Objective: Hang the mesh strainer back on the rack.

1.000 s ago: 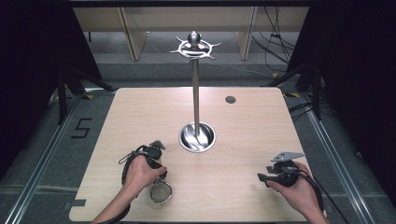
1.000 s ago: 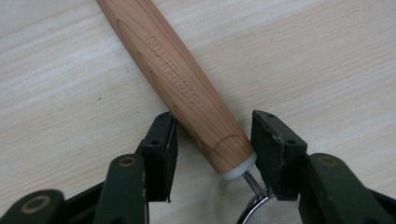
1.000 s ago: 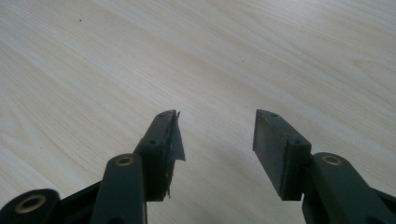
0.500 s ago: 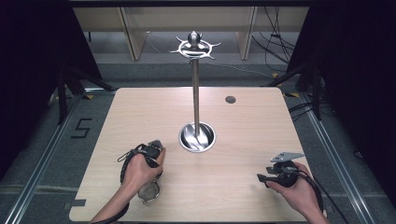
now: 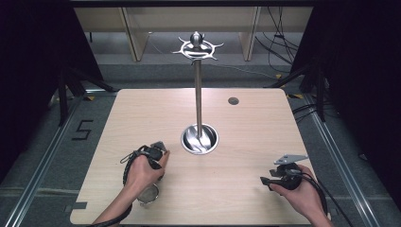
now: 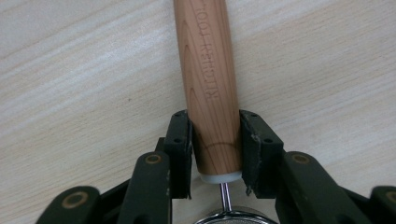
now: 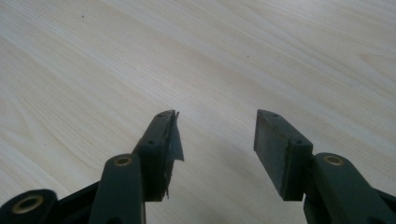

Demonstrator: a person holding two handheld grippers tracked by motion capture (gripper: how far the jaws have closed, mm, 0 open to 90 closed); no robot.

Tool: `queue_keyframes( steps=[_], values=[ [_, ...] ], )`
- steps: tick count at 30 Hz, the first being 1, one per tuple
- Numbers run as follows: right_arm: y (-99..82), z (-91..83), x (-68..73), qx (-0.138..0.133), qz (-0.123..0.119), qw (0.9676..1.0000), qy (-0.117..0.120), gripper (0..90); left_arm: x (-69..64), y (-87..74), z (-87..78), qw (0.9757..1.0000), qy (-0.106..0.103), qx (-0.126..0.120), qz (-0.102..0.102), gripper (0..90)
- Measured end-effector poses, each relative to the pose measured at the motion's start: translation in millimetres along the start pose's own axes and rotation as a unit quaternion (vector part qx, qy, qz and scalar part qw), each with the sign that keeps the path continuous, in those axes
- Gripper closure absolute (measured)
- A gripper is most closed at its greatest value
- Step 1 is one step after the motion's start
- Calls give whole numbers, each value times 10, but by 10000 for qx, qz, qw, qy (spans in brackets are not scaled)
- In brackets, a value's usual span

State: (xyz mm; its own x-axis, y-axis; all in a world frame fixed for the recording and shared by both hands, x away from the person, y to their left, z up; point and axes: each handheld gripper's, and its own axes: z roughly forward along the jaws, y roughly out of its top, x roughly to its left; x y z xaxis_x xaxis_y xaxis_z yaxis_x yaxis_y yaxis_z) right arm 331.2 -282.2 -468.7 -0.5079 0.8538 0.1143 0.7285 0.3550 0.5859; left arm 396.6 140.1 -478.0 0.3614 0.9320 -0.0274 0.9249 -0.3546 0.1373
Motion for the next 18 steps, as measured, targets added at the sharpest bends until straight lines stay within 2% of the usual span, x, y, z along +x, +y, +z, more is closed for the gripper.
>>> queue_keyframes(
  steps=[1, 5, 7, 8, 9, 10, 13, 14, 15, 16, 17, 18],
  values=[
    [9, -25, -8, 137, -67, 9999, 5, 496, 1, -2, -2, 10000, 3, 14, 24, 663],
    [7, -18, -9, 122, -114, 9999, 13, 496, -5, -8, 0, 10000, -14, -21, 16, 674],
    [6, -24, 0, 136, -53, 9999, 12, 495, 14, -15, -4, 9999, 14, -11, 99, 676],
    [2, -18, -5, 60, -72, 10000, -8, 494, 18, -20, -1, 10000, -29, -51, 48, 678],
    [-11, 8, -13, -92, -137, 9999, -43, 494, 33, -28, 1, 9999, -71, -67, 95, 678],
    [1, -12, -1, 1, 29, 10000, 23, 494, 46, -36, 5, 9998, -131, -121, 103, 679],
    [9, -26, -27, 120, -75, 9999, 8, 494, 65, -52, -2, 9997, -176, -144, 115, 679],
    [6, -33, -16, 107, 21, 9999, 0, 493, 110, -66, -12, 9989, -230, -199, 347, 679],
    [6, -33, -16, 107, 21, 9999, 0, 493, 110, -66, -12, 9989, -230, -199, 347, 680],
    [0, -27, -36, 46, -160, 9999, -22, 493, 134, -88, -17, 9981, -265, -316, 452, 680],
    [7, -44, -19, 96, -19, 10000, -4, 493, 134, -88, -17, 9981, -265, -316, 452, 680],
    [7, -47, -15, 88, -19, 10000, -2, 493, 128, -126, -31, 9976, -276, -461, 429, 680]
  ],
)
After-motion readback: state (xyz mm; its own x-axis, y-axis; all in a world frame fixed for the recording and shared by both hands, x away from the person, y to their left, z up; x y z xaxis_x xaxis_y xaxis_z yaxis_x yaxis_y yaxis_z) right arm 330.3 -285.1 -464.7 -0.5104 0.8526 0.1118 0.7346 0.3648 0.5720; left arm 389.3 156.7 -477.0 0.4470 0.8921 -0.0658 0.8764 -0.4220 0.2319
